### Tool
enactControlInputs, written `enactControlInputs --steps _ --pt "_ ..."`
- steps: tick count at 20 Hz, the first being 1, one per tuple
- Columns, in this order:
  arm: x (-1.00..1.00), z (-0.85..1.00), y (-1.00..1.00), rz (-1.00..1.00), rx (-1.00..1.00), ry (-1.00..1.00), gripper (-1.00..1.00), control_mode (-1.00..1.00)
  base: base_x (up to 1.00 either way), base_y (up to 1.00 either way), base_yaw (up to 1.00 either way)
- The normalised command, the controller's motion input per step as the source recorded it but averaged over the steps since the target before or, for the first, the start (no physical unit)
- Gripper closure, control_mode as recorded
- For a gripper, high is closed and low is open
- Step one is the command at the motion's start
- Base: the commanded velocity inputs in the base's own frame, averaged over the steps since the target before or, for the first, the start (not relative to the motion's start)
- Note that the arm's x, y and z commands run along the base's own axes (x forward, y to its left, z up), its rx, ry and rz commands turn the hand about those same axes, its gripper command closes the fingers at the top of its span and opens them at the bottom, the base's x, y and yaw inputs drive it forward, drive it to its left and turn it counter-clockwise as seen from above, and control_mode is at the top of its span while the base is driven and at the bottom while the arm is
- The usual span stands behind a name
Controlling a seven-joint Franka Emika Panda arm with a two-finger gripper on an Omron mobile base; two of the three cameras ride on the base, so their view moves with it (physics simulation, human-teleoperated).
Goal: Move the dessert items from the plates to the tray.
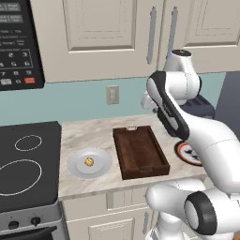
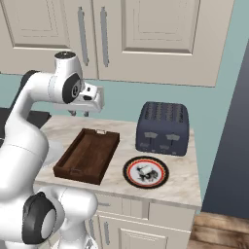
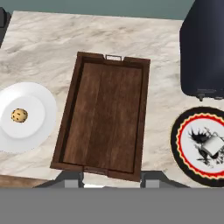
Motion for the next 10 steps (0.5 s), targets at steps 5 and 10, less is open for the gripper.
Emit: enactControlInputs --steps 5,10 --pt "-0.01 -0.13 0.27 -0.03 0.00 0.00 -1.00 -1.00 0.00 0.00 0.00" --pt "-0.03 -0.58 0.70 -0.04 0.13 0.04 -1.00 -1.00 0.00 0.00 0.00"
